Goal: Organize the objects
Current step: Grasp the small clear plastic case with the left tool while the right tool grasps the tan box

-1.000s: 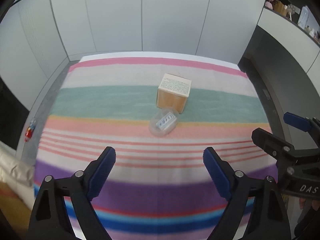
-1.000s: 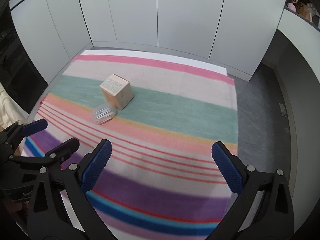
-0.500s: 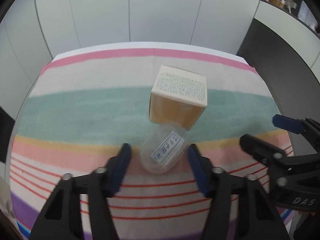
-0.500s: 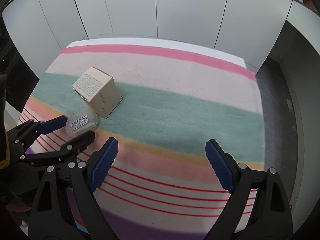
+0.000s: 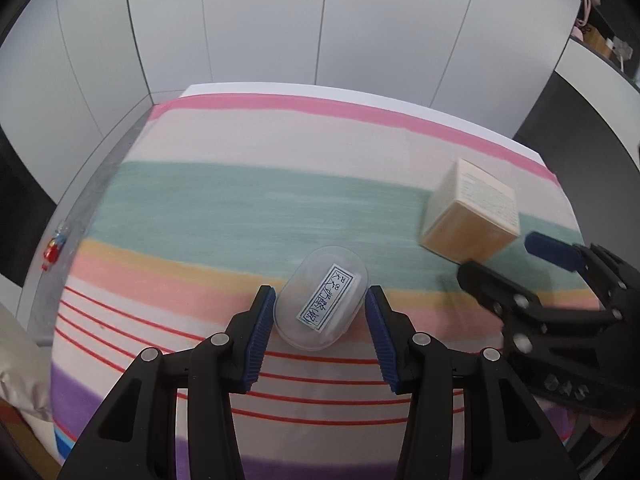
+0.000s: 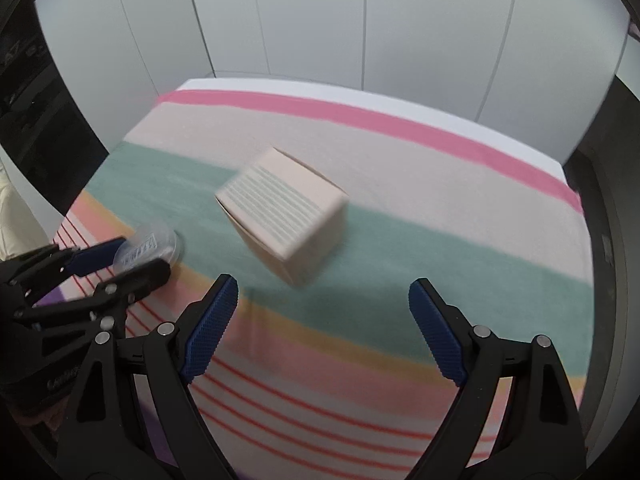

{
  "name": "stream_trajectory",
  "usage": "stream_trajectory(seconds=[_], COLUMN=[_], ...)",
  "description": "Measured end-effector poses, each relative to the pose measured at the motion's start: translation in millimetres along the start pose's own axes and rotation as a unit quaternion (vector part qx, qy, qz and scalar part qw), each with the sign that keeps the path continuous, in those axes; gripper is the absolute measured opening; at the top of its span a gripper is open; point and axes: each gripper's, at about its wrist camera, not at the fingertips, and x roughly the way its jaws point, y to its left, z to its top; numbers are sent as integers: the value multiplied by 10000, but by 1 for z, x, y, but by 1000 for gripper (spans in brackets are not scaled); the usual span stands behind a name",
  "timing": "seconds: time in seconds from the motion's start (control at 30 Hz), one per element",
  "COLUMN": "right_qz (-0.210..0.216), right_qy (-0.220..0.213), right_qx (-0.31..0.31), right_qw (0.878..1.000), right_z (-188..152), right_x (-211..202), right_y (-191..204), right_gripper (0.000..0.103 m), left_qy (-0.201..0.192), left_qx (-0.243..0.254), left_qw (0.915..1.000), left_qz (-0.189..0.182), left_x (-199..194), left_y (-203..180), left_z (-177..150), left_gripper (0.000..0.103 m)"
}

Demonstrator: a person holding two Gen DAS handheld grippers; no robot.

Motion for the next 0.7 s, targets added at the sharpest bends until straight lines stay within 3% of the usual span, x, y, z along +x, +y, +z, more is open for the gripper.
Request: stream_trajectory(seconds=[0.33, 0.47, 0.7], right_qz=[135, 225, 175], right_qy=[-44, -48, -158], right_qx=[252, 243, 191], right_qw=[9996, 9994, 9995], right_z=[22, 25, 19], right_x=[28, 28, 1], right_y=[12, 15, 11], right_gripper=[89, 70, 69], left_qy=[67, 33, -16], left_qx=[-49, -11, -42], left_qw=[9999, 9999, 9999], left_qz=[64, 103, 148], left_x=[-5, -13, -38], left_y=[13, 11, 5], left_z=[-4, -2, -4], left_gripper=[47, 47, 47])
